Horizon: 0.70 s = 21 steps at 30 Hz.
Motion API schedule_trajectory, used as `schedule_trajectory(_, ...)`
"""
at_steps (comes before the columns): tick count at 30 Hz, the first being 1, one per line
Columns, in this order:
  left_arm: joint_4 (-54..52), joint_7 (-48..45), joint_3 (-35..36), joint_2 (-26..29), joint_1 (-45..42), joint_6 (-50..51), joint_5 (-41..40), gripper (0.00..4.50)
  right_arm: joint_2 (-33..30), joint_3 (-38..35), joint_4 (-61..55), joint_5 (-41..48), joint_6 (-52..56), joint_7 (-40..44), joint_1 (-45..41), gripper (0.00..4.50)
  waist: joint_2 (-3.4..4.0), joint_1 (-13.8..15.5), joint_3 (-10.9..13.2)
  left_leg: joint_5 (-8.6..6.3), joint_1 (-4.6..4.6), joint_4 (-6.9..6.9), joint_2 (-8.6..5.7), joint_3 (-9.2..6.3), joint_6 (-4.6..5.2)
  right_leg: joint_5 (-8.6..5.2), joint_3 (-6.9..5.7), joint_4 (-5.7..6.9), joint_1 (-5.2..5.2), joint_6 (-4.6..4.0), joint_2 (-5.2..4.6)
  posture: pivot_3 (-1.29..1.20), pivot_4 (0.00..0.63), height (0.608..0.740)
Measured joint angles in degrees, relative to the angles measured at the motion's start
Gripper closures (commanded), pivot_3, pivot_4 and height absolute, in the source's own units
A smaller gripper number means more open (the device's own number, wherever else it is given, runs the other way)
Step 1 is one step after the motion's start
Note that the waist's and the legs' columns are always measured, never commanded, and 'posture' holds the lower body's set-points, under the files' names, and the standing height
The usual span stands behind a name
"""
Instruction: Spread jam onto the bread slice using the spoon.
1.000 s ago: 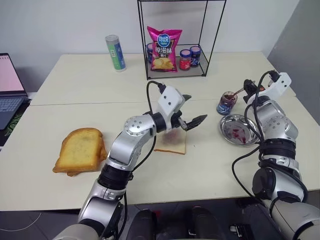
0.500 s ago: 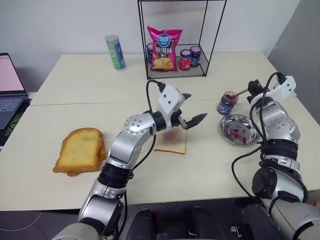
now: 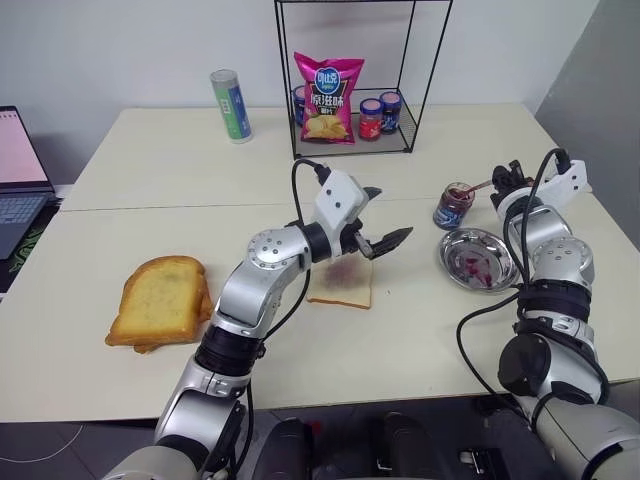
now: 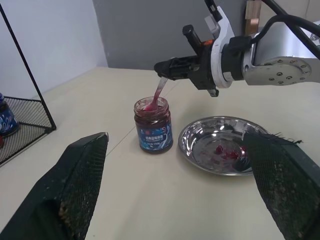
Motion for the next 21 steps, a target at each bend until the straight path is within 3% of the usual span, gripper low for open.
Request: schedule_trajectory(21, -0.08, -0.13, -0.13, -0.02, 0.01, -0.02, -0.01, 0.00, -1.42, -0.25, -4.64, 0.53, 1.96, -1.09, 0.16, 4.47, 0.00, 0.00, 0.00, 0.00, 0.00, 0.00, 0.00, 0.00, 0.00, 0.00, 0.00, -0.01, 0.00, 0.00, 0.00, 0.00, 0.150, 0.740)
